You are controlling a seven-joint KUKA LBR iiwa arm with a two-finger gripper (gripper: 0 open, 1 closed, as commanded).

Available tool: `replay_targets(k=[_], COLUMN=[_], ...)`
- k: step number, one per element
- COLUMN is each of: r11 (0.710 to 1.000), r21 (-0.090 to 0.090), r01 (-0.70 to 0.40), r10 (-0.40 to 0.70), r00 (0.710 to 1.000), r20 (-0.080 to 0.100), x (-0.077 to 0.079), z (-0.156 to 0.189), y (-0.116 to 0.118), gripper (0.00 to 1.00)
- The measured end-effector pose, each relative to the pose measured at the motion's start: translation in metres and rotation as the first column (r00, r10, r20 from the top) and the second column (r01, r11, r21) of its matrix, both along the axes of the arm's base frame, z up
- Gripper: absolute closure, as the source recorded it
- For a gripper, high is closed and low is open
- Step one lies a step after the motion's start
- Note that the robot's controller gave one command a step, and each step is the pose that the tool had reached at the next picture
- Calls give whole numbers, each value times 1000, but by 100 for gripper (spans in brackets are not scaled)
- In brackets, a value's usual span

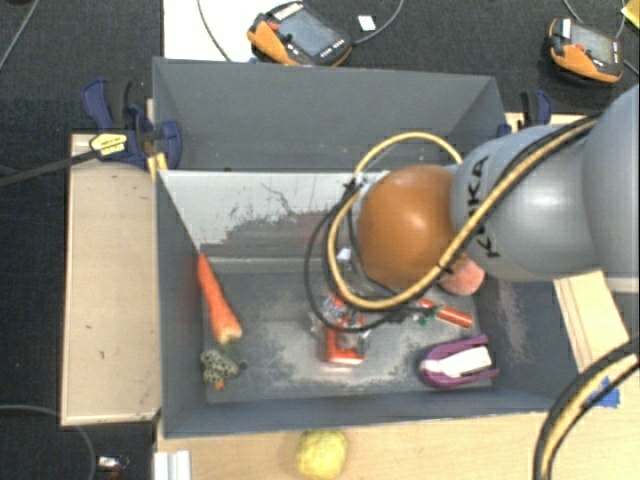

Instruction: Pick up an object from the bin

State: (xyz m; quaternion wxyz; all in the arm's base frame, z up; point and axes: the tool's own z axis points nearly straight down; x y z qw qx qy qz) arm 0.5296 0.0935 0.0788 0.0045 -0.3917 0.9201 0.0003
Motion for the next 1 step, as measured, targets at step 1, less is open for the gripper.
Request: replay_targets(k=[1], r11=[1000], r21=[0], r01=[1], r10=[-2], r00=[1000], r20=[-8], x=[-2], z=[32], y=[0], gripper=[100])
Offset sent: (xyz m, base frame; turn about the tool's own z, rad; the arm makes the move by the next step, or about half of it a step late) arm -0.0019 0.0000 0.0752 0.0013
